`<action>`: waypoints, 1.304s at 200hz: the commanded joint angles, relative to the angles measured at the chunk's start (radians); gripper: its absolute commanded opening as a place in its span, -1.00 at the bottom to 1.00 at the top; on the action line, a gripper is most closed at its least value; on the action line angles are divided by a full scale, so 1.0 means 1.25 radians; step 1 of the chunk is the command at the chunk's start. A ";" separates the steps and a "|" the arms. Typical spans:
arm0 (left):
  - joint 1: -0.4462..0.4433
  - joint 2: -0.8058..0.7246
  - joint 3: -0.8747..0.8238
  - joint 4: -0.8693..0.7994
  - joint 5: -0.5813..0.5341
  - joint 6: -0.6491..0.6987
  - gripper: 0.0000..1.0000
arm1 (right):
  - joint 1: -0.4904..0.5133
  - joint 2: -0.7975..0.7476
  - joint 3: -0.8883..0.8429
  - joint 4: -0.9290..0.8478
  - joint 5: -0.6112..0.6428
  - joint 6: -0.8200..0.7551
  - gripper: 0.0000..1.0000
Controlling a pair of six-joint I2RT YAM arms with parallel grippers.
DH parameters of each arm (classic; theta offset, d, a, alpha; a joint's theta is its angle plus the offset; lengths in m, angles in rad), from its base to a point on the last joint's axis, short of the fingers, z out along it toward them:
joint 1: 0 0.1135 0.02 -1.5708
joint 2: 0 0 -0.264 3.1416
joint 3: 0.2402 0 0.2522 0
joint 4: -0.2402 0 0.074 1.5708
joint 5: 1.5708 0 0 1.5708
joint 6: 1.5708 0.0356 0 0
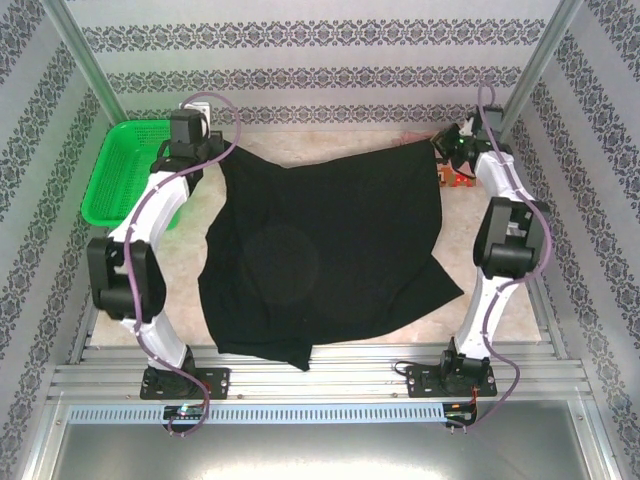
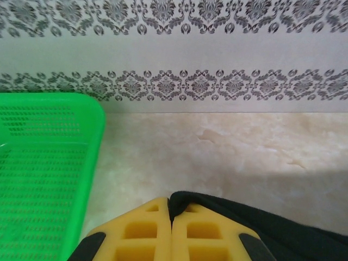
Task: Fold and stack the t-shirts
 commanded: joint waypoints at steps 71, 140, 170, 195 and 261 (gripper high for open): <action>0.077 0.225 0.246 -0.003 0.041 -0.045 -1.00 | 0.047 0.362 0.609 -0.272 0.135 -0.066 -1.00; 0.086 0.226 0.238 -0.007 0.149 -0.073 -1.00 | 0.051 0.330 0.530 -0.219 0.138 -0.103 -1.00; 0.081 0.157 0.142 -0.002 0.166 -0.106 -1.00 | 0.050 0.241 0.388 -0.174 0.153 -0.138 -1.00; 0.076 0.076 0.014 0.034 0.167 -0.142 -1.00 | 0.045 0.180 0.271 -0.137 0.154 -0.151 -1.00; 0.046 -0.082 -0.234 0.052 0.159 -0.221 -1.00 | 0.020 0.071 0.062 -0.092 0.176 -0.164 -1.00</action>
